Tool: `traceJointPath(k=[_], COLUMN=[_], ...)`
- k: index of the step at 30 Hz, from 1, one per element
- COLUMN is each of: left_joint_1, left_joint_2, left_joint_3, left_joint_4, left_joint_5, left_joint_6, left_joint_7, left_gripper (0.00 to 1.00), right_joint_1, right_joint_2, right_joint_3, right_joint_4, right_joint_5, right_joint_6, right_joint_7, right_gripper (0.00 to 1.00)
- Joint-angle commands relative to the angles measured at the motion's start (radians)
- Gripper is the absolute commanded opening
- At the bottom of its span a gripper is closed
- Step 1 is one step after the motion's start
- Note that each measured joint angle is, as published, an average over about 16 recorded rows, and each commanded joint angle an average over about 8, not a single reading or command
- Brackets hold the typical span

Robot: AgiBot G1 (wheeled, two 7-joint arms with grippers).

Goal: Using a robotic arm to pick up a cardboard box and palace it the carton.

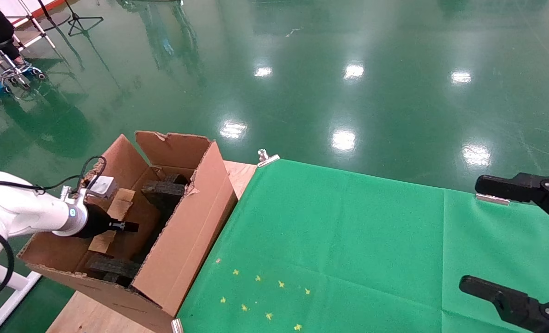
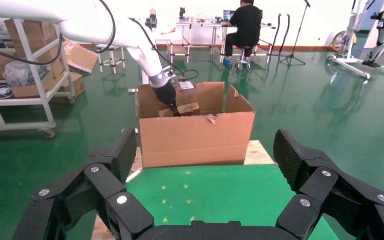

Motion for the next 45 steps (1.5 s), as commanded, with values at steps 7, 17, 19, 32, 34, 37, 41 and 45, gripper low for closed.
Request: traceJointPath(k=[7, 17, 19, 32, 34, 37, 41, 45], left_joint_1=[-0.012, -0.033, -0.036, -0.136, -0.165, -0.205, -0.249, -0.278], left_joint_2=[0.0, 0.003, 0.002, -0.032, -0.046, -0.073, -0.116, -0.169], left_joint_3=[0.006, 0.019, 0.02, -0.009, -0.021, -0.045, -0.084, -0.135], left_joint_4=[0.001, 0.002, 0.001, -0.046, -0.067, -0.106, -0.172, -0.249], left_joint_5=[0.008, 0.026, 0.027, -0.014, -0.033, -0.066, -0.127, -0.211], left_joint_6=[-0.003, -0.005, -0.006, 0.047, 0.069, 0.107, 0.179, 0.29], left_joint_7=[0.0, 0.005, 0.008, 0.028, 0.033, 0.04, 0.038, 0.011], left_gripper=[1.0, 1.0, 1.0, 1.0, 1.0, 1.0, 1.0, 1.0], right_joint_1=[0.0, 0.0, 0.0, 0.0, 0.0, 0.0, 0.0, 0.0], right_joint_2=[0.0, 0.0, 0.0, 0.0, 0.0, 0.0, 0.0, 0.0], right_joint_3=[0.0, 0.0, 0.0, 0.0, 0.0, 0.0, 0.0, 0.0], right_joint_4=[0.0, 0.0, 0.0, 0.0, 0.0, 0.0, 0.0, 0.0], right_joint_5=[0.0, 0.0, 0.0, 0.0, 0.0, 0.0, 0.0, 0.0], right_joint_6=[0.0, 0.0, 0.0, 0.0, 0.0, 0.0, 0.0, 0.0], right_joint_7=[0.0, 0.0, 0.0, 0.0, 0.0, 0.0, 0.0, 0.0], right_gripper=[1.0, 1.0, 1.0, 1.0, 1.0, 1.0, 1.0, 1.0])
